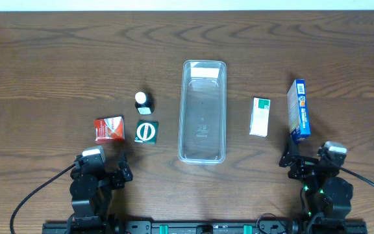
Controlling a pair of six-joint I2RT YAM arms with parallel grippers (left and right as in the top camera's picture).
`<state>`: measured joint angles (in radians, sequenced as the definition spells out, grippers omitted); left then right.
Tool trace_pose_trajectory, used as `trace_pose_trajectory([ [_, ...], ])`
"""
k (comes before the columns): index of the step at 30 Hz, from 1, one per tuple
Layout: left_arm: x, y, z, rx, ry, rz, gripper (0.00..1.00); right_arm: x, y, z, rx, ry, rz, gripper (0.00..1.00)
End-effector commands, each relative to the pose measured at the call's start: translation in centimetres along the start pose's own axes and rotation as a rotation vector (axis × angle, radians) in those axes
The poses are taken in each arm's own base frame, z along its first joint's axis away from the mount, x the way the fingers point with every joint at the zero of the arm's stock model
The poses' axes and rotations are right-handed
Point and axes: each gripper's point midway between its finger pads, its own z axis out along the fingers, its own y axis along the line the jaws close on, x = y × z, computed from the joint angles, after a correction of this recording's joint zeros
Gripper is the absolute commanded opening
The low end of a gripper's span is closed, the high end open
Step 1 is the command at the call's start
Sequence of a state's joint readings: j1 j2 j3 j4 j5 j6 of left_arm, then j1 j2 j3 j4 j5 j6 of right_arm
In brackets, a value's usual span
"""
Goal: Pack container
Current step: 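Grasp the tall blue box with the right gripper and lift it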
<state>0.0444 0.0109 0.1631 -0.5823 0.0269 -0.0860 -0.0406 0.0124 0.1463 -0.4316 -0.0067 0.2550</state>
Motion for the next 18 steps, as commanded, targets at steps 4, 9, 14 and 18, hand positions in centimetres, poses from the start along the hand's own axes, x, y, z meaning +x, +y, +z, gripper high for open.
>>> trace_pose_trajectory([
  [4,0.3,0.0,0.2,0.003,0.004,-0.016,0.98,-3.2,3.3,-1.2,-0.154,-0.039,0.035,0.99],
  [9,0.3,0.0,0.2,0.003,0.004,-0.016,0.98,-6.5,3.4,-1.3,-0.090,0.046,0.042,0.99],
  [14,0.3,0.0,0.2,0.003,0.004,-0.016,0.98,-9.4,2.7,0.3,0.052,0.273,-0.028,0.99],
  [18,0.3,0.0,0.2,0.003,0.003,-0.016,0.98,-12.1,1.7,2.4,0.167,0.445,-0.115,0.99],
])
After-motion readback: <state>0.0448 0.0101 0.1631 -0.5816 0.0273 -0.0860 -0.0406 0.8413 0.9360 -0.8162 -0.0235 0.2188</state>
